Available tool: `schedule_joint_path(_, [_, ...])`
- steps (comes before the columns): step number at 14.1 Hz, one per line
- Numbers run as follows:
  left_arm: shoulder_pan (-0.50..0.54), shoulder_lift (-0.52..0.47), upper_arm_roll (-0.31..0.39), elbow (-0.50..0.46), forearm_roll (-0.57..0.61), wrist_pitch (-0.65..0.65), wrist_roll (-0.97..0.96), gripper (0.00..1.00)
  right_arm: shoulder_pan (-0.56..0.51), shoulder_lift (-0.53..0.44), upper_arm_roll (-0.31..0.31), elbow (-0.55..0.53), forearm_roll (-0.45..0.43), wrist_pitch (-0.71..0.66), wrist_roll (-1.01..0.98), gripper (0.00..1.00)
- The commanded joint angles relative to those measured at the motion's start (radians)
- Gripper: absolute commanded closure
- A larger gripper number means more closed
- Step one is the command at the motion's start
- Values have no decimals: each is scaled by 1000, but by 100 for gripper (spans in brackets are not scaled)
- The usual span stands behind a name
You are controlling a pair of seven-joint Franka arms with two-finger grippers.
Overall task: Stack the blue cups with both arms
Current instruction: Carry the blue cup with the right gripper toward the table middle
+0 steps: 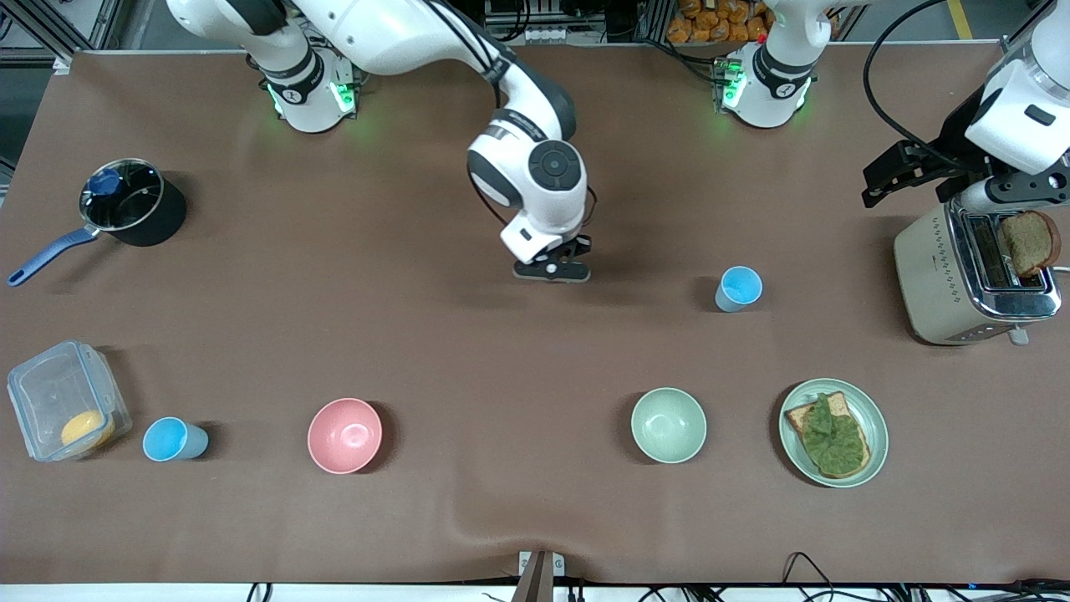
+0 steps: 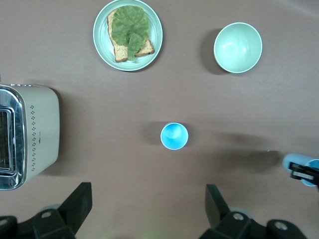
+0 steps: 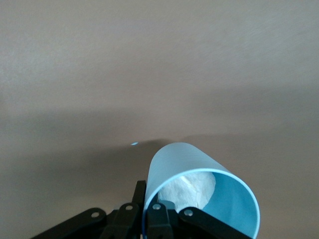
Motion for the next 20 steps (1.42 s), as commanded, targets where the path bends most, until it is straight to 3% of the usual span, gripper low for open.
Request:
schedule_joint_path(1, [3, 4, 0, 17, -25, -14, -10, 0, 10, 38, -10, 40, -56, 0, 33, 100])
schedule_joint_path(2, [3, 4, 0, 17, -25, -14, -10, 0, 12, 58, -10, 40, -57, 1, 37, 93])
schedule_joint_path(4, [3, 4, 0, 17, -25, -14, -8, 0, 10, 51, -10, 40, -77, -6, 37, 31])
schedule_joint_path(6, [3, 4, 0, 17, -25, -15, -8, 0, 9, 38, -10, 41, -86, -8, 37, 0])
schedule_joint_path(8, [0, 3, -1, 17, -25, -14, -8, 0, -7, -4, -10, 44, -83, -28, 28, 0])
schedule_joint_path(10, [-6, 1, -12, 28, -25, -15, -8, 0, -39, -95, -10, 40, -83, -159, 33, 0])
schedule_joint_path(13, [-12, 3, -13, 33, -23, -14, -8, 0, -167, -242, -7, -31, -77, -195, -47, 0])
schedule_joint_path(20, [-6, 27, -55, 31, 0, -11, 1, 0, -473, -445, 0, -69, -44, -330, -404, 0])
